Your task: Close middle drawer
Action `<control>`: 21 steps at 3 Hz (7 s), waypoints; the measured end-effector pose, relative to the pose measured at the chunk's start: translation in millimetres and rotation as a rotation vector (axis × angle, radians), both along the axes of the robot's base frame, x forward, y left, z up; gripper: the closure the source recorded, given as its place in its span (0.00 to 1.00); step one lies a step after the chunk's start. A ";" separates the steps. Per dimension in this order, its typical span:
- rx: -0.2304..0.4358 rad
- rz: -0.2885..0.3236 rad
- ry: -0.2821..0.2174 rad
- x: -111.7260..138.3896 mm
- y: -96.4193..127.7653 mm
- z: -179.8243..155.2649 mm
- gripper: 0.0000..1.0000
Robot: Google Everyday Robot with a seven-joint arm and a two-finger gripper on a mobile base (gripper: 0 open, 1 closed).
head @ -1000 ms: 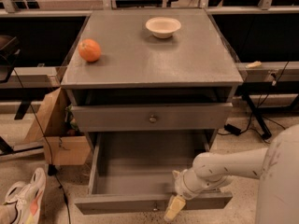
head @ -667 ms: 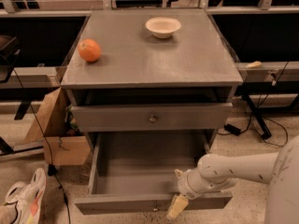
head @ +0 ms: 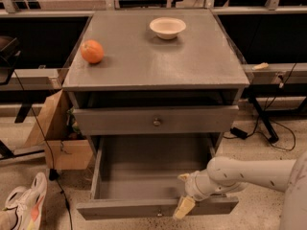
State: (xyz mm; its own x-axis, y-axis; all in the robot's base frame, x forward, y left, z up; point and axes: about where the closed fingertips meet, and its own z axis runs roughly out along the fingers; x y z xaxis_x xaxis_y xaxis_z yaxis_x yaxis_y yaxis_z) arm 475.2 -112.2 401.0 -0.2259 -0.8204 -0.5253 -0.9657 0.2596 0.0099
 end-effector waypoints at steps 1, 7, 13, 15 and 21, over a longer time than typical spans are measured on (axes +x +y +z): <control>0.000 0.000 0.000 -6.4 -0.4 4.2 0.46; 0.020 0.010 -0.084 17.0 3.5 9.3 0.23; 0.043 0.039 -0.179 45.6 7.8 12.6 0.19; 0.045 0.039 -0.187 42.3 6.7 14.2 0.65; 0.091 0.060 -0.350 71.2 10.4 26.5 0.00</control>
Offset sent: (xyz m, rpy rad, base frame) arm 0.0558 -0.0008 0.0086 0.0301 -0.1136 0.0166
